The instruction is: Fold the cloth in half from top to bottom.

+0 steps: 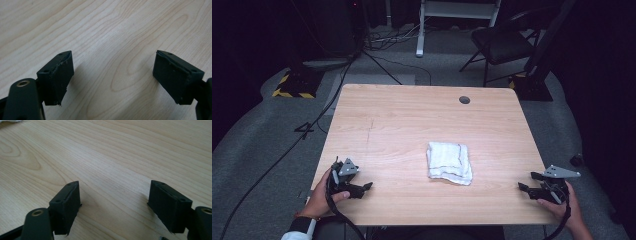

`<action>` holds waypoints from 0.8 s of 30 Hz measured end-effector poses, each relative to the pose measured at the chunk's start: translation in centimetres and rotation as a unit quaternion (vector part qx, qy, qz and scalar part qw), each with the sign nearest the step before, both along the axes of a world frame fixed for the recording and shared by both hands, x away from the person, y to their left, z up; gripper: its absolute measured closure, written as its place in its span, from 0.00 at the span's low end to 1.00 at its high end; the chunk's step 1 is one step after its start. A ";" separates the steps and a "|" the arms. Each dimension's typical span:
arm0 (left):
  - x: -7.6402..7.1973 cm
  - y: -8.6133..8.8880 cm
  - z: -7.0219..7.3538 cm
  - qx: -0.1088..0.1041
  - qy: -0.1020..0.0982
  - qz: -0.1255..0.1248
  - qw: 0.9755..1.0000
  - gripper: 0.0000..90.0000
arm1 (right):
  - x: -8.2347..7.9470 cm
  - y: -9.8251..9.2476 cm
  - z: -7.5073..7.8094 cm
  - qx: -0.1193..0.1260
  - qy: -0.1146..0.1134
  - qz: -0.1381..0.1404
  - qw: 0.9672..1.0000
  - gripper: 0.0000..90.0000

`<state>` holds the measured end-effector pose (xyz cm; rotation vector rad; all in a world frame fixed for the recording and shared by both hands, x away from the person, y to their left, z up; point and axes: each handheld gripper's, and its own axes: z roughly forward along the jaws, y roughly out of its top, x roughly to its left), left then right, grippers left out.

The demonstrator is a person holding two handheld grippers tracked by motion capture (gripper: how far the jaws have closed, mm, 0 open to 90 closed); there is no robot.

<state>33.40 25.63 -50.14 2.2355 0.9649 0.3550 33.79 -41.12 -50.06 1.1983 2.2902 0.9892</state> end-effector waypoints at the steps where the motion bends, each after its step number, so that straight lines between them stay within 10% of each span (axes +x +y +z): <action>1: 0.0 0.0 0.0 0.000 0.000 0.000 1.000 0.19 | 0.0 0.0 0.0 0.000 0.000 0.000 1.000 0.29; 24: -0.3 0.5 -0.2 -0.005 -0.011 0.012 1.000 0.18 | -0.1 -0.3 -0.3 0.007 -0.010 -0.027 1.000 0.27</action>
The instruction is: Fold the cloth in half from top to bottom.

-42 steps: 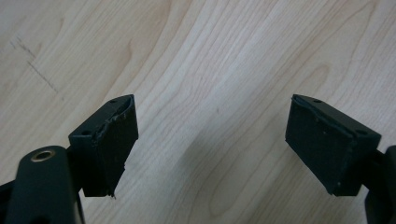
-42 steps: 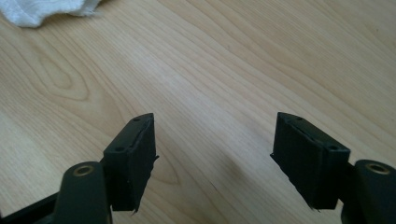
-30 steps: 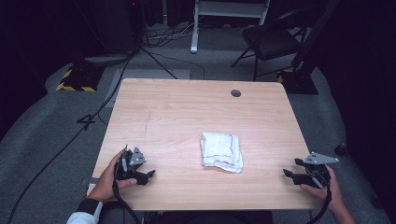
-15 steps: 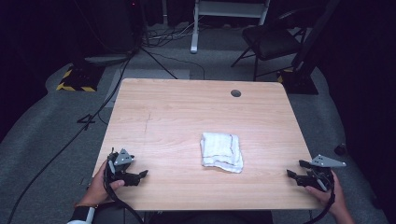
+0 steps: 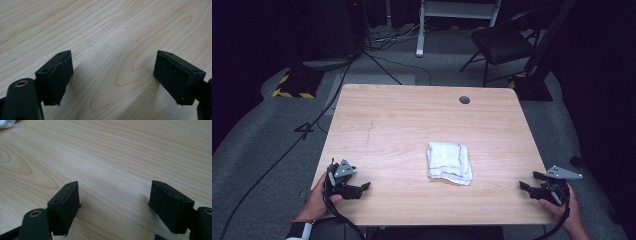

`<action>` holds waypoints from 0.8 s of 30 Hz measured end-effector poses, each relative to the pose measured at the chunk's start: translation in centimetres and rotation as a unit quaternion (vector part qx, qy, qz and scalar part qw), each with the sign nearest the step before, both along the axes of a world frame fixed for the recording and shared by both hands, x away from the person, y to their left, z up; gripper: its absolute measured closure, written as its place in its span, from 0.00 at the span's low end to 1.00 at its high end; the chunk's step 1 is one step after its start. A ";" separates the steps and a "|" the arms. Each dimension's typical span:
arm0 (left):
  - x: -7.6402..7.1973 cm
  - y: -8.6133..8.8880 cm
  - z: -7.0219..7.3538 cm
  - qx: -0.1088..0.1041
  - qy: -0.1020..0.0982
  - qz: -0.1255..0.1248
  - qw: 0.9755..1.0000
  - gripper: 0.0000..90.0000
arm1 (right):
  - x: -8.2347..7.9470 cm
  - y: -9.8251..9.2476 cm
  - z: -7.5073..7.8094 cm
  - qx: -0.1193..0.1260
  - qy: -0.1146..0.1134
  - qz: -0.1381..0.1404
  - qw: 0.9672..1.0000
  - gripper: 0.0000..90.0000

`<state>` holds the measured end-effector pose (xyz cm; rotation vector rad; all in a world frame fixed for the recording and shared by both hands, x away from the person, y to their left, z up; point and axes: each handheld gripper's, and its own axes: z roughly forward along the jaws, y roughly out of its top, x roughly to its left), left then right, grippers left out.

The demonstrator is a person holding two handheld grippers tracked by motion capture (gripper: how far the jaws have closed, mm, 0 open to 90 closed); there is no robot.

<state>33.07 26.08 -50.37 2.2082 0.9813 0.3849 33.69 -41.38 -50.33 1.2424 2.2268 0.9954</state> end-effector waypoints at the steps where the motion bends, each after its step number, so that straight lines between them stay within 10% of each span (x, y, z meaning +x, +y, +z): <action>1: 0.0 0.0 0.0 0.000 0.000 0.000 1.000 0.18 | 0.0 0.0 0.0 0.000 -0.001 -0.001 1.000 0.27; 24: 0.2 0.0 0.0 -0.004 0.004 0.015 1.000 0.17 | 0.1 0.0 0.0 0.000 -0.001 -0.007 1.000 0.27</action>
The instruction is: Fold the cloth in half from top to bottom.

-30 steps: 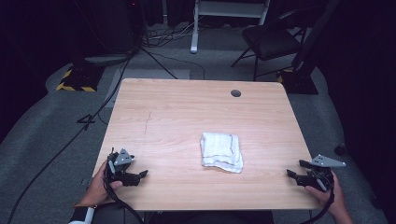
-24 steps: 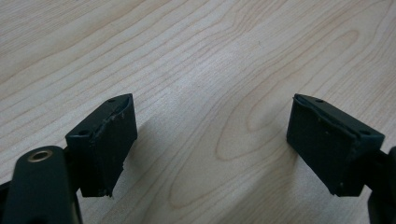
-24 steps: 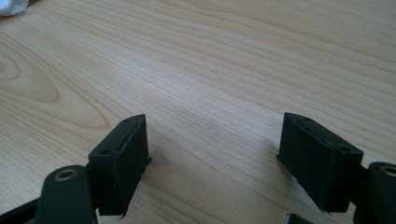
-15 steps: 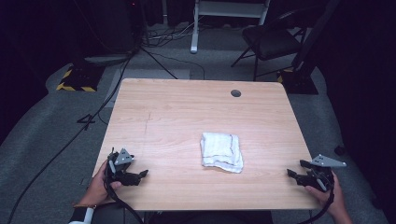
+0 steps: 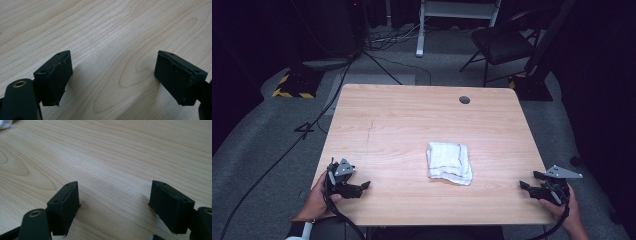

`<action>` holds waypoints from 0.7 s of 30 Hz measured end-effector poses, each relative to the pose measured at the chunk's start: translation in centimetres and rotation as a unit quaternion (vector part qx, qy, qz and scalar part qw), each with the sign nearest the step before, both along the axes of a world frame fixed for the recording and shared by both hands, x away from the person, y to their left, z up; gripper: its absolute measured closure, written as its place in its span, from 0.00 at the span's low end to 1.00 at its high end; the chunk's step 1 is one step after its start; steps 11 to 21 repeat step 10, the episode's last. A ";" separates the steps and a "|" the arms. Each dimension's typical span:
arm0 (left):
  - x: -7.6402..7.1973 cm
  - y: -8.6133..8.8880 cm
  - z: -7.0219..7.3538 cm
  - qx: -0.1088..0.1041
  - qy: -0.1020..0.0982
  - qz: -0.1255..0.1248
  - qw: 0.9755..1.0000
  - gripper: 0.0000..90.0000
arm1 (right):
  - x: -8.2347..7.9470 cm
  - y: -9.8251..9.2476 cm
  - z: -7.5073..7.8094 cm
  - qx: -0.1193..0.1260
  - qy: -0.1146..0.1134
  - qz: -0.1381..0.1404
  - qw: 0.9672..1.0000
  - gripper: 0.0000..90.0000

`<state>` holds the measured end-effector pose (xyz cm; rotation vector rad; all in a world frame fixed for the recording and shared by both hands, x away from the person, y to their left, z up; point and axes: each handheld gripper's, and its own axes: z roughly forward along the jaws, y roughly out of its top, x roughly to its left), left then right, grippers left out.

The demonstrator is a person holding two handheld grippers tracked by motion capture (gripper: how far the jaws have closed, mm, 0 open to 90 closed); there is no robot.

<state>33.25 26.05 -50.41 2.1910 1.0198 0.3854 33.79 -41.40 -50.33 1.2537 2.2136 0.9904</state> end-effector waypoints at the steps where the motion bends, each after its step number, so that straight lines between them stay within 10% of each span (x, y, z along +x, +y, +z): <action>1: 0.0 0.0 0.0 0.003 -0.001 0.000 1.000 0.17 | 0.0 0.0 0.0 0.000 0.000 0.000 1.000 0.27; 21: 0.1 0.0 0.0 0.001 -0.001 0.002 1.000 0.17 | 0.0 0.0 0.0 0.000 0.000 0.001 1.000 0.27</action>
